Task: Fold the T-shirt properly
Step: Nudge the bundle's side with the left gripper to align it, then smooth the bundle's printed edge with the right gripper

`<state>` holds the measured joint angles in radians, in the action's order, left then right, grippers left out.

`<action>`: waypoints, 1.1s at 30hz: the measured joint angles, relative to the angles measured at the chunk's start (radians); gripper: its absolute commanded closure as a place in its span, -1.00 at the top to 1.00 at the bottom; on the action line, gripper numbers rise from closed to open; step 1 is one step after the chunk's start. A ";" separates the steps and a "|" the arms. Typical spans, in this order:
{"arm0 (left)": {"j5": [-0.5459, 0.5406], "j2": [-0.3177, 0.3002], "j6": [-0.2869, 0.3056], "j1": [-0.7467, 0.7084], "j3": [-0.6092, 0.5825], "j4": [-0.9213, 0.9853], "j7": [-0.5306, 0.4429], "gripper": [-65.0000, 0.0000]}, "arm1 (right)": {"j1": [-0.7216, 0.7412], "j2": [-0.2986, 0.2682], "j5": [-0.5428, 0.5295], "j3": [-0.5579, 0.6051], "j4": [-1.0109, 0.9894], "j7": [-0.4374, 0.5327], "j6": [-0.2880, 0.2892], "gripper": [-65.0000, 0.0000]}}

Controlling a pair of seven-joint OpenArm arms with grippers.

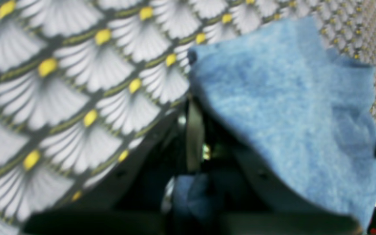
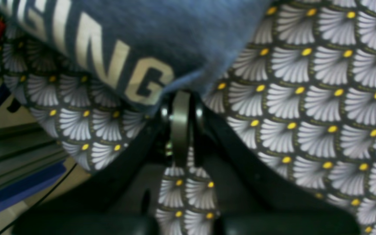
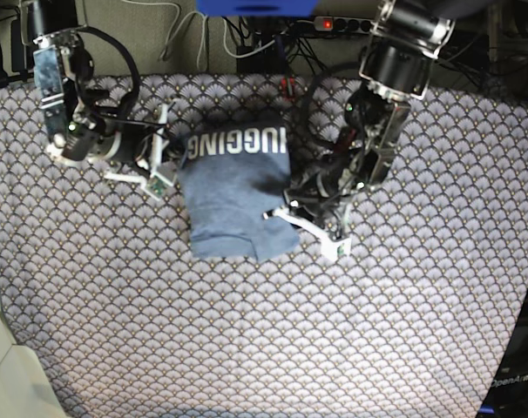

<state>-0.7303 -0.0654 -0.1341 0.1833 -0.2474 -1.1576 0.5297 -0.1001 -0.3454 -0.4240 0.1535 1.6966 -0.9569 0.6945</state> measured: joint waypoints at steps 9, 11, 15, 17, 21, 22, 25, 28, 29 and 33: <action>-0.006 0.032 0.003 0.022 0.000 0.042 -0.040 -0.99 | -0.051 0.010 -0.002 0.021 0.012 -0.004 0.000 -1.00; -0.002 0.017 -0.013 0.001 -0.004 -0.019 -0.012 -0.99 | -0.048 0.004 -0.006 -0.013 0.014 0.004 0.000 -1.00; -0.005 -0.076 -0.013 -0.060 0.001 -0.191 -0.018 -0.99 | -0.068 -0.035 0.015 -0.095 0.055 -0.023 -0.001 -1.00; -0.003 -0.110 -0.013 -0.097 0.042 -0.262 -0.014 -0.99 | -0.079 -0.046 0.009 -0.099 0.135 -0.030 -0.004 -1.00; -0.011 -0.153 -0.044 -0.229 0.183 -0.368 -0.015 -0.99 | -0.086 -0.024 -0.023 -0.084 0.315 -0.076 0.000 -1.00; 0.000 -0.158 -0.065 -0.259 0.218 -0.378 -0.014 -0.99 | -0.083 -0.005 -0.009 -0.067 0.316 -0.098 0.001 -1.00; -0.002 -0.186 -0.069 -0.344 0.279 -0.415 -0.011 -0.99 | -0.051 0.056 -0.003 0.004 0.288 -0.116 0.004 -1.00; -0.006 -0.198 -0.060 -0.402 0.308 -0.459 -0.010 -0.99 | -0.022 0.112 -0.006 0.056 0.289 -0.105 0.004 -1.00; -0.006 -0.201 -0.056 -0.421 0.325 -0.474 -0.010 -0.99 | -0.014 0.122 -0.009 0.079 0.288 -0.111 0.004 -1.00; -0.005 -0.214 -0.064 -0.500 0.375 -0.530 -0.013 -0.99 | 0.042 0.132 -0.008 0.160 0.279 -0.111 0.004 -1.00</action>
<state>-0.7353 -0.2790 -0.1978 -0.3168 0.1276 -1.6878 0.5167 -0.0578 -0.2134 -0.4324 0.3134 1.9755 -1.0676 0.6987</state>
